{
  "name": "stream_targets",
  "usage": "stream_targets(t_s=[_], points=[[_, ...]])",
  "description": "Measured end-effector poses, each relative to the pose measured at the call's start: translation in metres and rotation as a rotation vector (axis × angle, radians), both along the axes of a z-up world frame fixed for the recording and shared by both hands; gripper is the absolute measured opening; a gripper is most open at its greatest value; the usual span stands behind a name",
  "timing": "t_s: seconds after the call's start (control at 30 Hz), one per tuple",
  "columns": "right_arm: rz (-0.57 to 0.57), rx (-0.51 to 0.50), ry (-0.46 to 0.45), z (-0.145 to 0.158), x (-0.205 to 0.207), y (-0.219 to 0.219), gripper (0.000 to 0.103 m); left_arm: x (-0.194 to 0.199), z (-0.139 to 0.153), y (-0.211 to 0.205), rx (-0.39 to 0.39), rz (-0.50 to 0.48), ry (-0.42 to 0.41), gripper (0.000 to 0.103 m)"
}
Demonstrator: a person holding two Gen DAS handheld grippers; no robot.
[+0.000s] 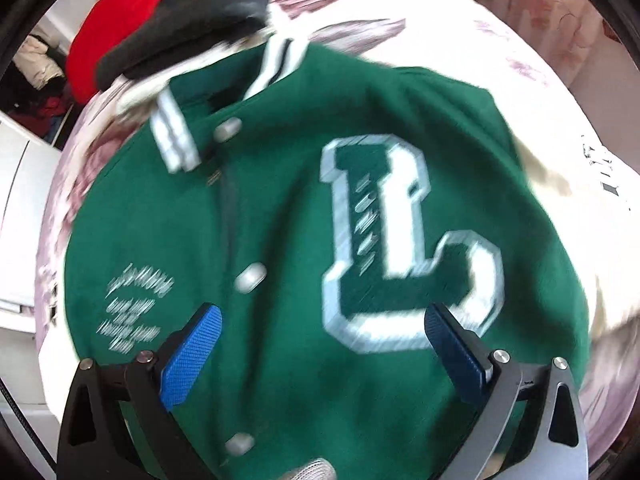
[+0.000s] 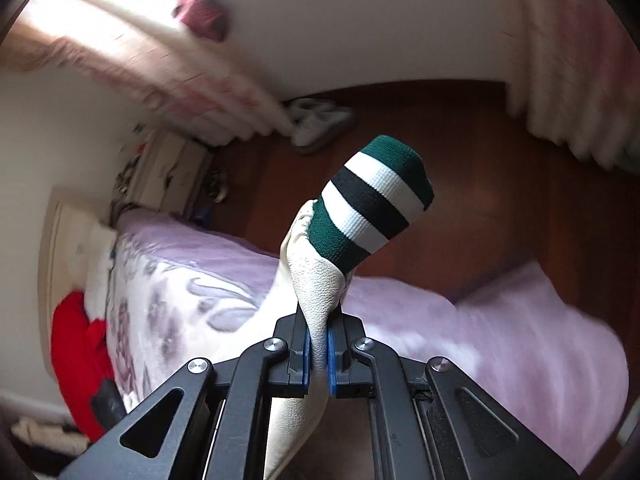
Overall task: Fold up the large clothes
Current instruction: 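Grasp the striped cuff of a cream sleeve with the right tool and lift it, then lay the sleeve across the jacket with the right tool while the left tool grasps the other cuff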
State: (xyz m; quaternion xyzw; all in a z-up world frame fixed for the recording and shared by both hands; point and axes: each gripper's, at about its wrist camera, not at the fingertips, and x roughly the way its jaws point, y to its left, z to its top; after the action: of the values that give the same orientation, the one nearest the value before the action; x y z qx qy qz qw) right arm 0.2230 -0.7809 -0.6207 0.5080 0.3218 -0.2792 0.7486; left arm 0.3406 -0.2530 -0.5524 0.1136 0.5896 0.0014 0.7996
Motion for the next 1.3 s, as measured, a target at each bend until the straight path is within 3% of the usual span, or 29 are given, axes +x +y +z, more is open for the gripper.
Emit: stream_targets(t_s=[0.17,0.27,0.4,0.57,0.7,0.77,0.8,0.83,0.87,0.9,1.03,1.17,1.3], points=[[0.075,-0.046,-0.035,0.034,0.053,0.002,0.006,0.033,-0.055,-0.011,0.048,0.056,0.079,0.103],[0.075,-0.036,-0.082,0.054,0.062,0.008,0.006,0.037,-0.052,0.009,-0.025,0.109,0.099,0.103],[0.113,-0.07,-0.134,0.088,0.063,0.025,0.006,0.044,-0.021,0.038,-0.061,0.214,0.068,0.103],[0.153,-0.124,-0.069,0.105,0.068,0.045,0.006,0.078,0.011,0.109,-0.291,0.322,-0.052,0.103],[0.157,-0.143,-0.035,0.108,0.073,0.052,0.006,0.102,-0.014,0.143,-0.449,0.301,0.019,0.103],[0.151,-0.141,-0.02,0.107,0.076,0.057,0.006,0.11,-0.03,0.146,-0.478,0.29,0.073,0.099],[0.149,-0.134,-0.016,0.105,0.079,0.057,0.006,0.113,-0.034,0.145,-0.484,0.262,0.07,0.093],[0.148,-0.126,-0.014,0.103,0.083,0.057,0.006,0.111,-0.034,0.141,-0.451,0.244,0.062,0.079],[0.15,-0.125,-0.005,0.103,0.086,0.061,0.006,0.111,-0.029,0.135,-0.428,0.188,0.029,0.056],[0.155,-0.127,-0.002,0.102,0.087,0.061,0.006,0.11,-0.027,0.13,-0.411,0.137,0.018,0.006],[0.166,-0.138,0.003,0.107,0.1,0.064,0.006,0.101,-0.023,0.135,-0.403,0.106,-0.019,0.005],[0.097,-0.165,0.04,0.111,0.097,0.052,0.005,0.099,-0.035,0.155,-0.444,0.135,0.0,0.005],[0.045,-0.138,0.034,0.115,0.089,0.037,0.005,0.115,-0.028,0.172,-0.473,0.178,0.031,0.009]])
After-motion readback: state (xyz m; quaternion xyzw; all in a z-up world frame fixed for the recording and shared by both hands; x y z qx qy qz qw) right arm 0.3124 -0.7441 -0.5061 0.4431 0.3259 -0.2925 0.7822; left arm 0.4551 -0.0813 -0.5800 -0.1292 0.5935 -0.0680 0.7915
